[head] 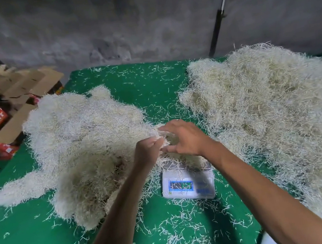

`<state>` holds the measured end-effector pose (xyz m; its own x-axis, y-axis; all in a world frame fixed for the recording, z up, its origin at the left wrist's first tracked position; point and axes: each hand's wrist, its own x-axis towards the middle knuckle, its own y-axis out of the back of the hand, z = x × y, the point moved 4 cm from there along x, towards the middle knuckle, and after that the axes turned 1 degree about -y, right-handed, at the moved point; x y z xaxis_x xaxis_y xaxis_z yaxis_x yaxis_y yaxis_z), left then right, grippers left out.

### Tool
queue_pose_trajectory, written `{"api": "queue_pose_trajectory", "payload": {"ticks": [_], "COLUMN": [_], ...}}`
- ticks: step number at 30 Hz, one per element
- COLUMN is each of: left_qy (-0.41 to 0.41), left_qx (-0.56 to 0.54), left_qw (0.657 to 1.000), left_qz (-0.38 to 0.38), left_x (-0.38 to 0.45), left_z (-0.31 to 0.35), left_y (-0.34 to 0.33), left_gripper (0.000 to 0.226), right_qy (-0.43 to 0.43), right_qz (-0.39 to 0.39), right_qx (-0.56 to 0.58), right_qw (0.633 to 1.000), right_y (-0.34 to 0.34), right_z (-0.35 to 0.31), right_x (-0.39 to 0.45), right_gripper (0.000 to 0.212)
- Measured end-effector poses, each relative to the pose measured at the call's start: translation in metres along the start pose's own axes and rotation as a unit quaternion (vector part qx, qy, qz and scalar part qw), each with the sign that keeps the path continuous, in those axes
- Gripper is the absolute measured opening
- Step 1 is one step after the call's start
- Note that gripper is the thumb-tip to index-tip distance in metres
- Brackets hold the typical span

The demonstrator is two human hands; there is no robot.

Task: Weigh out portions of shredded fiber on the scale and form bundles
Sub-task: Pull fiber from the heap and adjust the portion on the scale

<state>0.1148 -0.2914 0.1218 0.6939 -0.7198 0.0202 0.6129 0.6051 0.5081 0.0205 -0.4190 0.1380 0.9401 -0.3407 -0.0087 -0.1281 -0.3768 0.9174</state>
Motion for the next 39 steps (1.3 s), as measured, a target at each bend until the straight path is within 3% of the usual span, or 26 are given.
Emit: {"api": "queue_pose_trajectory", "payload": {"ticks": [4, 8, 13, 14, 15, 17, 18, 22, 29, 34, 39], "left_qy": [0.064, 0.231, 0.226, 0.233, 0.234, 0.222, 0.214, 0.227, 0.264, 0.294, 0.306], "left_qx": [-0.112, -0.232, -0.274, -0.268, -0.251, -0.229, -0.232, -0.244, -0.240, -0.238, -0.231], "left_qw": [0.988, 0.923, 0.930, 0.930, 0.933, 0.941, 0.944, 0.940, 0.934, 0.926, 0.924], "left_qz": [-0.086, -0.203, -0.095, -0.099, -0.110, -0.110, -0.099, -0.069, -0.039, -0.014, -0.010], "left_x": [-0.005, -0.023, -0.024, -0.025, -0.027, -0.032, -0.033, -0.040, -0.041, -0.043, -0.044], "left_z": [0.017, 0.018, 0.008, 0.007, 0.007, 0.005, 0.004, -0.005, -0.027, -0.043, -0.052], "left_y": [-0.016, -0.036, -0.033, -0.036, -0.040, -0.047, -0.051, -0.064, -0.065, -0.061, -0.061], "left_gripper": [0.033, 0.028, 0.029, 0.030, 0.030, 0.030, 0.028, 0.020, 0.022, 0.021, 0.019], "right_qy": [0.024, -0.128, -0.253, -0.271, -0.289, -0.302, -0.305, -0.371, -0.380, -0.369, -0.364], "right_qz": [0.029, -0.001, 0.012, 0.075, 0.165, 0.306, 0.318, 0.208, 0.144, 0.134, 0.121], "right_qx": [0.115, 0.283, 0.363, 0.390, 0.449, 0.575, 0.598, 0.436, 0.421, 0.455, 0.443], "right_qw": [0.993, 0.951, 0.897, 0.877, 0.829, 0.696, 0.670, 0.793, 0.811, 0.799, 0.810], "right_y": [0.010, 0.007, 0.025, 0.034, 0.045, 0.058, 0.059, 0.031, -0.012, -0.026, -0.034], "right_z": [0.003, 0.040, 0.107, 0.121, 0.134, 0.149, 0.152, 0.148, 0.131, 0.118, 0.116], "right_x": [-0.020, -0.042, -0.075, -0.079, -0.085, -0.092, -0.094, -0.097, -0.099, -0.091, -0.081], "right_gripper": [0.022, 0.018, 0.034, 0.031, 0.031, 0.057, 0.070, 0.086, 0.073, 0.066, 0.064]}}
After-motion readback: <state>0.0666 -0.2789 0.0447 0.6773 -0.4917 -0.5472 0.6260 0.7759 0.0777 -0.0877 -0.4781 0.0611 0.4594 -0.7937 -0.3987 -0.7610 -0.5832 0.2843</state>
